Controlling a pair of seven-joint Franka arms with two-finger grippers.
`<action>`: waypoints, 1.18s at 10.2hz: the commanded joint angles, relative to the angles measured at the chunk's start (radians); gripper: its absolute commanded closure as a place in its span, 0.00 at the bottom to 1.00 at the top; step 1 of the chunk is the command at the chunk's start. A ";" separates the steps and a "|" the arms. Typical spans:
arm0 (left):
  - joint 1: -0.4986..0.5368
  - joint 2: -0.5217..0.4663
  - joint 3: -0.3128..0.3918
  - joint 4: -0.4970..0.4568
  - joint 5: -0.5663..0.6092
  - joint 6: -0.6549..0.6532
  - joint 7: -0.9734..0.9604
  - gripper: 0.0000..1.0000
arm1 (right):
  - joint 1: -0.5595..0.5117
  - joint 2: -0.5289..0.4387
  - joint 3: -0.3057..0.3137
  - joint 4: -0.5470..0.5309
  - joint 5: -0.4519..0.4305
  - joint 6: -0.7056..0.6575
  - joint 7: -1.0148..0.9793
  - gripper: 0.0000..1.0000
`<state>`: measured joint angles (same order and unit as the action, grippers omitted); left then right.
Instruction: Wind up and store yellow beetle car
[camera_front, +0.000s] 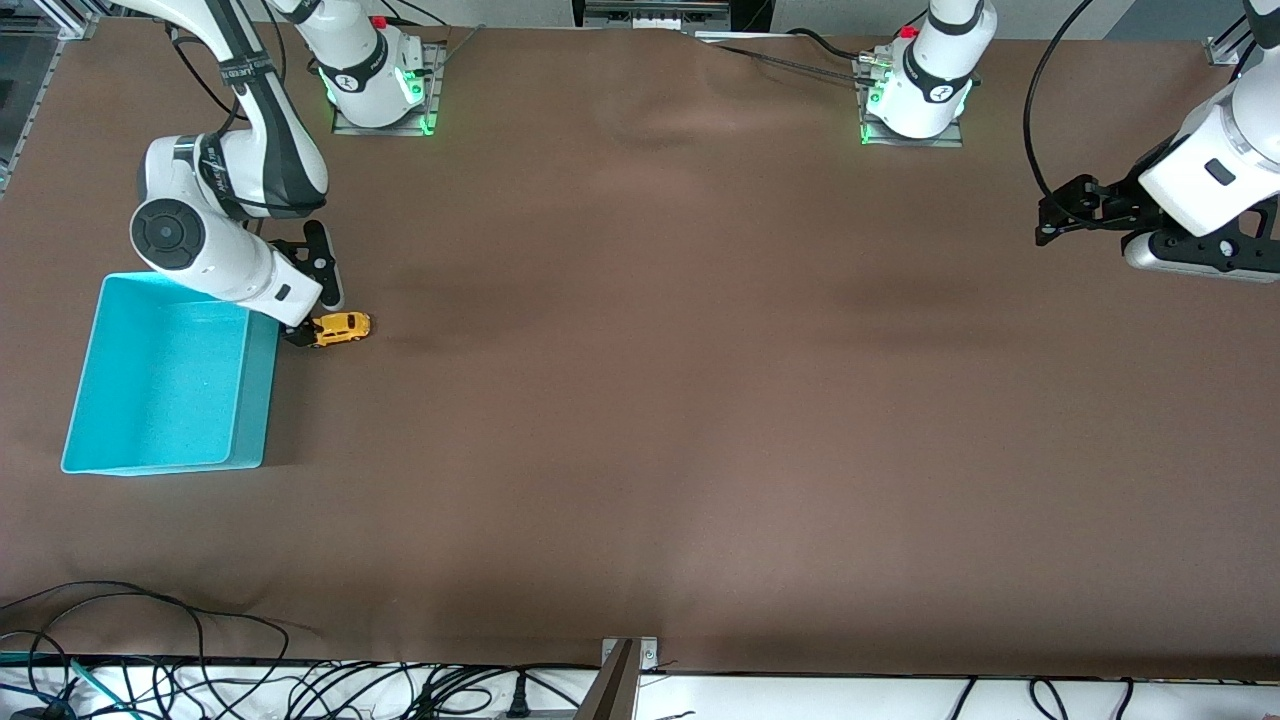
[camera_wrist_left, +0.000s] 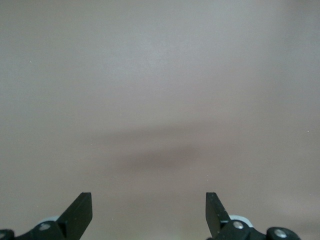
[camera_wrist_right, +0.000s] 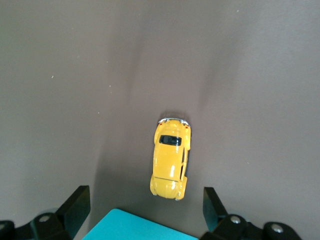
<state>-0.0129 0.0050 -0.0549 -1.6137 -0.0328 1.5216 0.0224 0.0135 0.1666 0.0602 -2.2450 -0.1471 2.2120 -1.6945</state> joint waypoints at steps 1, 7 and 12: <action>-0.005 0.001 0.000 0.015 0.005 -0.023 -0.012 0.00 | -0.018 0.007 0.010 -0.037 -0.017 0.044 -0.013 0.00; -0.005 0.003 0.000 0.014 0.005 -0.037 -0.012 0.00 | -0.023 0.047 0.010 -0.085 -0.023 0.092 -0.013 0.00; 0.001 0.003 0.003 0.009 0.005 -0.040 -0.012 0.00 | -0.035 0.079 0.010 -0.097 -0.035 0.135 -0.014 0.00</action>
<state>-0.0128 0.0054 -0.0545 -1.6137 -0.0328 1.4946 0.0223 -0.0019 0.2414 0.0602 -2.3262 -0.1604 2.3169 -1.6950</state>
